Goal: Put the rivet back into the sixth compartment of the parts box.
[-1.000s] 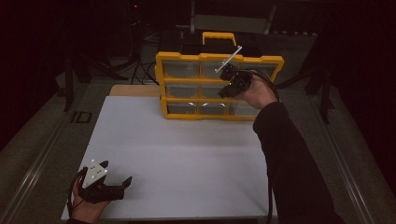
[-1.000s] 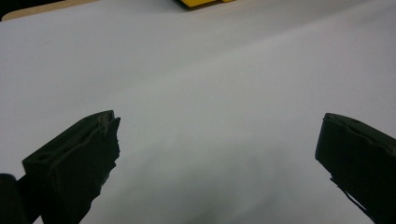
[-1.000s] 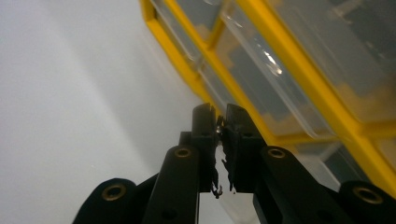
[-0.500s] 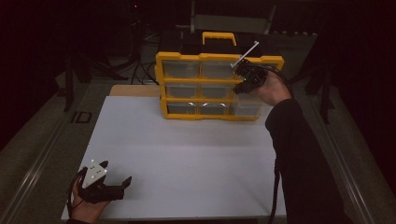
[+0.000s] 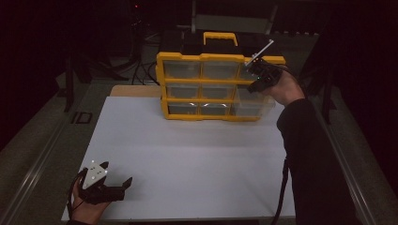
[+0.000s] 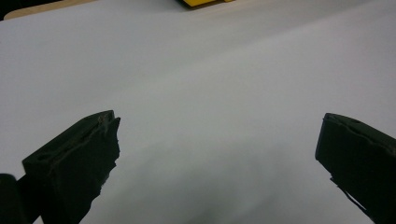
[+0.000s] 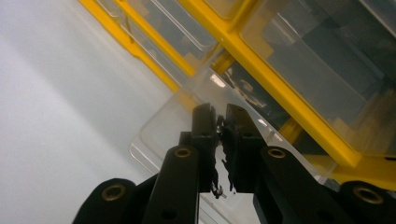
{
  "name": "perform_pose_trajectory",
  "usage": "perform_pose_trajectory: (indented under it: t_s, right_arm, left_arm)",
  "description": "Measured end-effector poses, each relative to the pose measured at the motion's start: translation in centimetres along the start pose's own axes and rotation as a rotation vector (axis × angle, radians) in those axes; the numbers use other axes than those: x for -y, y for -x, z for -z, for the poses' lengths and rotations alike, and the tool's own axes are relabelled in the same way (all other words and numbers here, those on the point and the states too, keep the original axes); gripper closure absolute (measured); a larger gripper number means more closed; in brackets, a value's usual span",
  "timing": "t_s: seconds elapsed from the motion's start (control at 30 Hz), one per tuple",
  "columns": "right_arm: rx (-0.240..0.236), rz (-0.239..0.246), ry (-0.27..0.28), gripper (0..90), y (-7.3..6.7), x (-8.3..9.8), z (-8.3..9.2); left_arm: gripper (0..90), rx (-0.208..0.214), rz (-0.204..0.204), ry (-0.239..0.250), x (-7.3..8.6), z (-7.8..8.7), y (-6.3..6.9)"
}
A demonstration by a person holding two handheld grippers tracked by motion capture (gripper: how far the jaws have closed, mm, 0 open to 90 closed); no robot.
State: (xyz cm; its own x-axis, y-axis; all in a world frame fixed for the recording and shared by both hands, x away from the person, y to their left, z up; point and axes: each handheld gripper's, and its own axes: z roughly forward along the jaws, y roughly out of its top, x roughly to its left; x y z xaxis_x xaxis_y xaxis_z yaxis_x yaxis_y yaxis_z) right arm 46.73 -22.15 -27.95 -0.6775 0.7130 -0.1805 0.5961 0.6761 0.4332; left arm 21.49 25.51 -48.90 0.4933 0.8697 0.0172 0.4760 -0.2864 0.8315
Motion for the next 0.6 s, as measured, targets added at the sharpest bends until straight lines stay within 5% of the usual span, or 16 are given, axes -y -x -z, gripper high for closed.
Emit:
perform_pose_trajectory:
  t_s: [0.03, 0.13, 0.2, 0.6]
  right_arm:
    - [0.003, -0.004, 0.006, 76.0, 0.09, 0.05, 0.01]
    - [-0.012, -0.015, 0.057, 30.0, 0.17, 0.21, 0.23]
    - [0.001, -0.02, 0.061, 18.1, 0.04, 0.24, 0.29]
    - [-0.004, 0.002, 0.063, 14.0, -0.6, 0.3, 0.02]
  left_arm:
    - [0.4, 0.0, -0.001, -0.002, 0.0, -0.01, 0.02]
    - [0.4, 0.001, -0.002, -0.002, 0.01, -0.01, 0.03]
    - [0.4, 0.001, -0.002, -0.002, 0.01, -0.01, 0.03]
    - [0.4, 0.001, -0.007, -0.004, 0.0, -0.02, 0.1]
